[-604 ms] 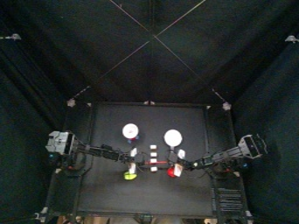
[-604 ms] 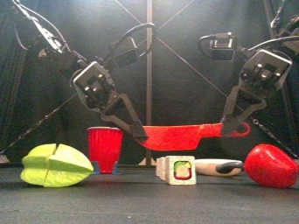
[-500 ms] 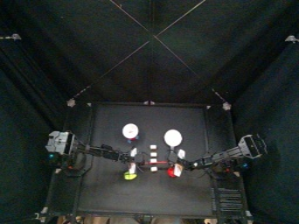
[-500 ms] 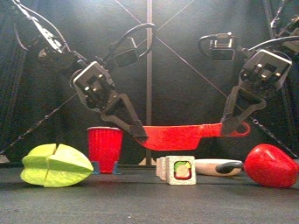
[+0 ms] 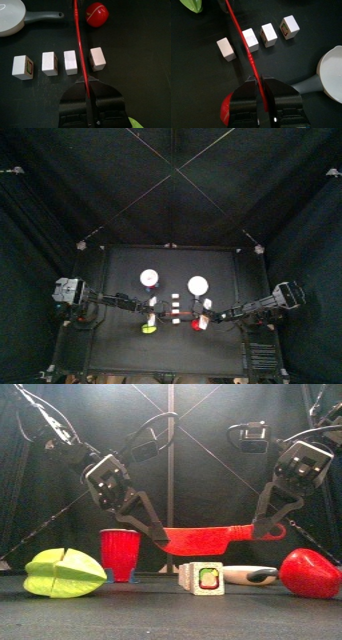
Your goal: Put knife in cup
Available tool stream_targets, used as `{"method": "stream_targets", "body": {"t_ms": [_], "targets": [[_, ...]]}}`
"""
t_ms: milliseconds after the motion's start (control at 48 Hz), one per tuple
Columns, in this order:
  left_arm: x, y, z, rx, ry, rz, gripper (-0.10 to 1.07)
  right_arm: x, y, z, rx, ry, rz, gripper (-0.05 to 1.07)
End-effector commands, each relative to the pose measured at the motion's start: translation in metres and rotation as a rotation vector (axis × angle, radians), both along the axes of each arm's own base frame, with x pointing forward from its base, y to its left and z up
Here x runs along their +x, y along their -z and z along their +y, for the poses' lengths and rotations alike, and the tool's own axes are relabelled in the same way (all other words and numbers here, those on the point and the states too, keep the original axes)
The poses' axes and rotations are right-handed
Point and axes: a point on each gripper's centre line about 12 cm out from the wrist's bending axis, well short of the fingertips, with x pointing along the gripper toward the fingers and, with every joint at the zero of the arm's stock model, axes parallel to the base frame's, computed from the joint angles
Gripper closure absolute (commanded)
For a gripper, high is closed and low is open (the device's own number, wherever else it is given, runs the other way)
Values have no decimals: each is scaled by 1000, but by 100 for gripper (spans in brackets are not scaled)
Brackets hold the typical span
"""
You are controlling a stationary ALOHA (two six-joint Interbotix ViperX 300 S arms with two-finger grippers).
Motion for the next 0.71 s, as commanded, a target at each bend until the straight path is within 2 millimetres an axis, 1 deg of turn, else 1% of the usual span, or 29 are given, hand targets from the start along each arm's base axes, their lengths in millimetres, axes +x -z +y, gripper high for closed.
{"method": "stream_targets", "body": {"t_ms": [0, 62, 83, 146, 271, 438, 688], "targets": [[7, -29, -9, -5, 32, -107, 52, 7, -20, -7, -4, 43, -61, 75], [6, -30, -9, -6, 31, -108, 41, 7, -20, -7, -4, 43, -61, 75], [5, -30, -9, -7, 30, -108, 35, 7, -19, -7, -4, 42, -59, 75], [4, -32, -8, -8, 29, -112, 26, 7, -20, -7, -3, 42, -62, 75], [-1, -40, -8, -12, 27, -130, 12, 8, -20, -6, -3, 41, -64, 75], [-13, -52, -7, -15, 27, -159, 11, 8, -21, -6, -2, 41, -65, 75], [-33, -66, 6, -25, -3, -221, 11, 12, -26, -6, -5, 37, -79, 75]]}}
